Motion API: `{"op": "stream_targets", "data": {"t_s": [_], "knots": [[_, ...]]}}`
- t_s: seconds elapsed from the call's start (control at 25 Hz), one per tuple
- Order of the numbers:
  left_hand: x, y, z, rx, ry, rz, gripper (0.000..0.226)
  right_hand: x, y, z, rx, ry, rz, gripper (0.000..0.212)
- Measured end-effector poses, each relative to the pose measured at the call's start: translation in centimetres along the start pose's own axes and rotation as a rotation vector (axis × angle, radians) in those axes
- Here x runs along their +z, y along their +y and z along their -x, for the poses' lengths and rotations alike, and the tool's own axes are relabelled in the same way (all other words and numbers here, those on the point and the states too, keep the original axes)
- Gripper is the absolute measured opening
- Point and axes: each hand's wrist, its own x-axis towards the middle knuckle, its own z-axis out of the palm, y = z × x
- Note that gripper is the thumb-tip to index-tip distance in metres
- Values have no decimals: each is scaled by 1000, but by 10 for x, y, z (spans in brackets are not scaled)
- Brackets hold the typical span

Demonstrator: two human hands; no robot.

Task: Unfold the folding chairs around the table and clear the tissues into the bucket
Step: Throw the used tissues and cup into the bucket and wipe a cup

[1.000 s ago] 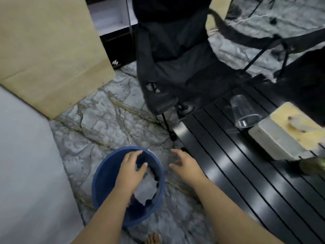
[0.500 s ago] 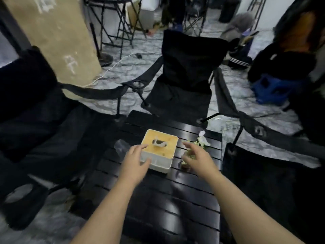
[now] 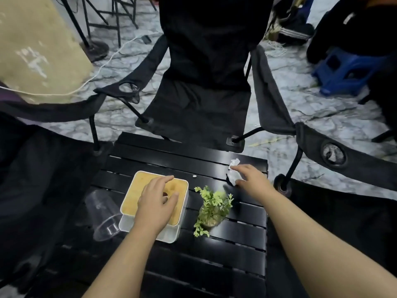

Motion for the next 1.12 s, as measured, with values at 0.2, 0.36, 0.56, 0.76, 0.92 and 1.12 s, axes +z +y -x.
{"op": "stream_targets", "data": {"t_s": [0.2, 0.36, 0.56, 0.76, 0.92, 1.12], "knots": [[3, -27, -6, -3, 41, -28, 36, 40, 22, -43, -13, -74, 175, 43], [-9, -37, 1, 21, 62, -14, 39, 40, 2, -46, -39, 59, 182, 18], [-56, -59, 30, -18, 86, -14, 36, 25, -95, -30, -213, 142, 174, 18], [-105, -121, 59, -249, 187, -199, 45, 75, -196, 5, -369, 61, 127, 17], [-95, -168, 63, -521, 29, -103, 72, 125, -237, 24, -414, 6, 60, 17], [-59, -178, 60, -605, 28, 313, 84, 147, -237, 34, -373, 15, 65, 21]]}}
